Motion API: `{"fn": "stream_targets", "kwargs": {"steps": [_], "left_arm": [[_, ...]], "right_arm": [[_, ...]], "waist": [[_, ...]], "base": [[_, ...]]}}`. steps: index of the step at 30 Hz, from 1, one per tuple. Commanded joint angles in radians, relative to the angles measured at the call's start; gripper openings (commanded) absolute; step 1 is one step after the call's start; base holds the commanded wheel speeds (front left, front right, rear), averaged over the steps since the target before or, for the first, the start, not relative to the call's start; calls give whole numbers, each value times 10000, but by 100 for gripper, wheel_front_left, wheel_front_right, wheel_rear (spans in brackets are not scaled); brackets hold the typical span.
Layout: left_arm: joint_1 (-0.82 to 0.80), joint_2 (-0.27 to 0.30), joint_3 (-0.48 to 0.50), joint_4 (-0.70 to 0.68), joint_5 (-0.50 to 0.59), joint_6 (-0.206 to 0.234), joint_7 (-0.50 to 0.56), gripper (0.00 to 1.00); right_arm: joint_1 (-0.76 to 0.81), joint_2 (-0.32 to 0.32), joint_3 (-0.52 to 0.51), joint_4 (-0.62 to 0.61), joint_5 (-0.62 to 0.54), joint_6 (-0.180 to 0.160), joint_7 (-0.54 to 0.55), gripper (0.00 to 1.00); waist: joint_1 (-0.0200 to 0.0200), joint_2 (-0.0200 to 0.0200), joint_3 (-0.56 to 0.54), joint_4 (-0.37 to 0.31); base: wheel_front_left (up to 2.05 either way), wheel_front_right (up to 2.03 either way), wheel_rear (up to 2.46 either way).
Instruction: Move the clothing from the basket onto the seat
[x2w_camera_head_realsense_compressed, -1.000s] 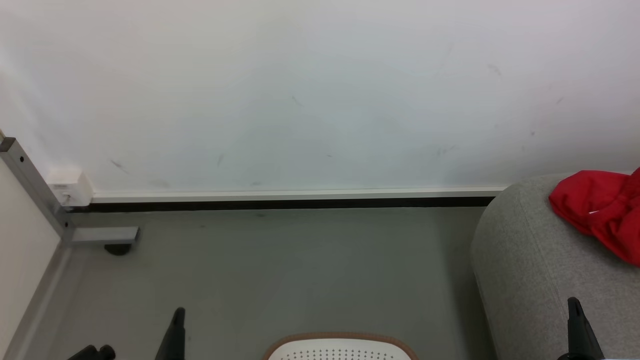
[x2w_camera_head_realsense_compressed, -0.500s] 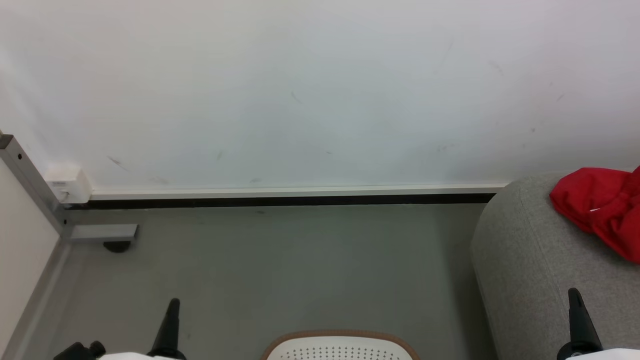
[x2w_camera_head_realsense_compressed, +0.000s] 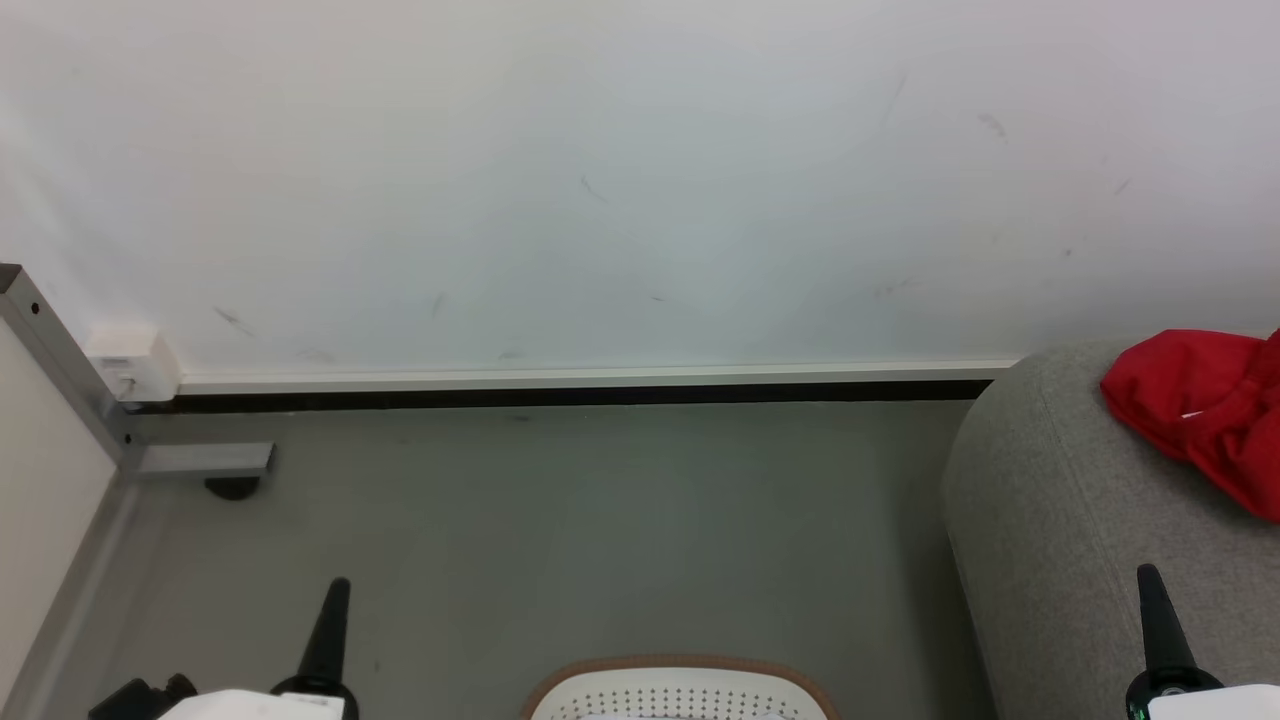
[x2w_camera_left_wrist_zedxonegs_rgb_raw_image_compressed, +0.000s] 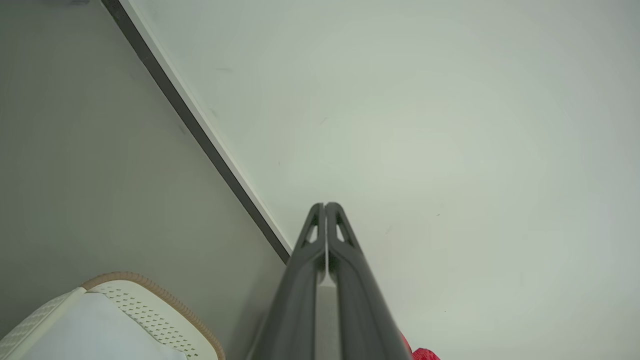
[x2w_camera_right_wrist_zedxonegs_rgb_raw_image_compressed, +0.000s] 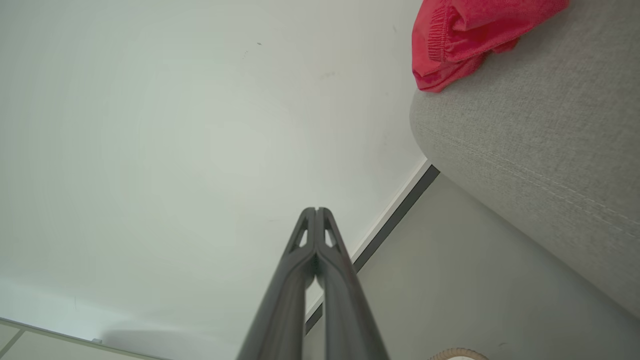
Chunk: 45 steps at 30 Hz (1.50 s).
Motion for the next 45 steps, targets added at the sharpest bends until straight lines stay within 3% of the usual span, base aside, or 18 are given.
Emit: {"fn": "stream_targets", "kwargs": {"steps": [1,45], "left_arm": [[-208,2,85,-119,-243,-49,64,0],[-652,-169,834,-283,-3522,-101,998,0]], "right_arm": [[-201,-123,-30,-77,191,-16,33,0],[-658,-201,-31,-9,3976,-23,891,0]], "waist": [[0,0,4,0],[0,0,294,-37]], "base": [[0,0,0],[0,0,0]]}}
